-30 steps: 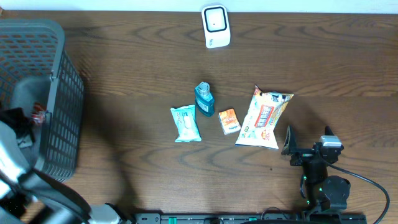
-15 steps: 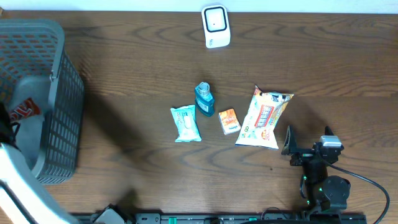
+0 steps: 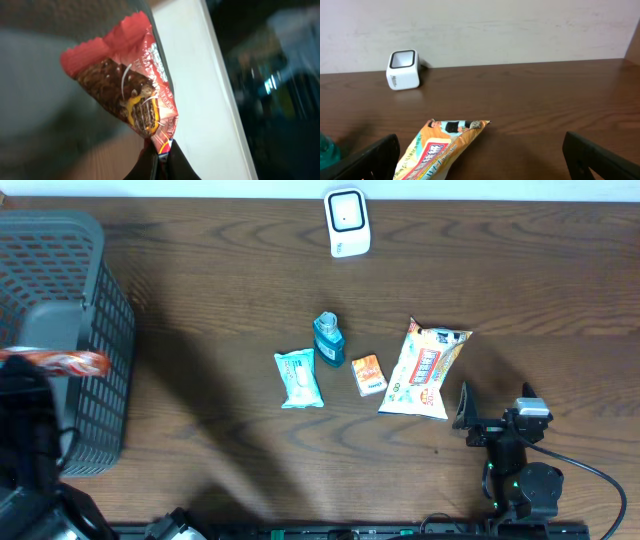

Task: Scan the item barcode
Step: 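Carry the red Top bar out and lay it left of the wipes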

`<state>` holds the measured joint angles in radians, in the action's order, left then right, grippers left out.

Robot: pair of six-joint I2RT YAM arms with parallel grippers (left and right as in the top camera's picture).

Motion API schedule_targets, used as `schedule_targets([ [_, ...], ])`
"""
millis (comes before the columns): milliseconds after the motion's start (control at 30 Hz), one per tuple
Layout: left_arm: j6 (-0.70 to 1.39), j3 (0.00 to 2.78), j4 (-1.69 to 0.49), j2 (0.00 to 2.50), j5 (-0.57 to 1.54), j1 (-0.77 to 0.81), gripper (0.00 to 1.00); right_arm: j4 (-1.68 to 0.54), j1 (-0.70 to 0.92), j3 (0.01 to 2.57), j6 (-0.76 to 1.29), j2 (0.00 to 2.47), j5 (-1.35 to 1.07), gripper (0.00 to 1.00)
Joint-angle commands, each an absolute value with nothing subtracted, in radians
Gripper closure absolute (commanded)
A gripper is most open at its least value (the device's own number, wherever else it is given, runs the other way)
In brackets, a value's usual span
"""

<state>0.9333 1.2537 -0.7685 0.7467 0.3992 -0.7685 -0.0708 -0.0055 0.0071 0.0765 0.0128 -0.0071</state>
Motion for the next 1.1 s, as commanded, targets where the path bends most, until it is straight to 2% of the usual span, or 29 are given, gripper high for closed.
schedule_targets([
  [0, 0.905, 1.263, -0.831, 0.742, 0.544, -0.720, 0.93, -0.075, -0.014, 0.006, 0.089, 0.012, -0.006, 0.01],
  [100, 0.842, 1.262, -0.893, 0.743, 0.543, -0.641, 0.93, -0.075, -0.013, 0.006, 0.089, 0.012, -0.006, 0.01],
  [400, 0.583, 1.259, -0.895, 0.744, 0.538, -0.315, 0.93, -0.075, -0.013, 0.006, 0.089, 0.012, -0.006, 0.01],
  [733, 0.508, 1.156, -0.897, 0.811, 0.361, 0.017, 0.93, -0.075, -0.013, 0.006, 0.089, 0.012, -0.006, 0.01],
  [1067, 0.509, 1.099, -0.885, 1.119, 0.113, 0.263, 0.93, -0.075, -0.013, 0.006, 0.089, 0.012, -0.006, 0.01],
])
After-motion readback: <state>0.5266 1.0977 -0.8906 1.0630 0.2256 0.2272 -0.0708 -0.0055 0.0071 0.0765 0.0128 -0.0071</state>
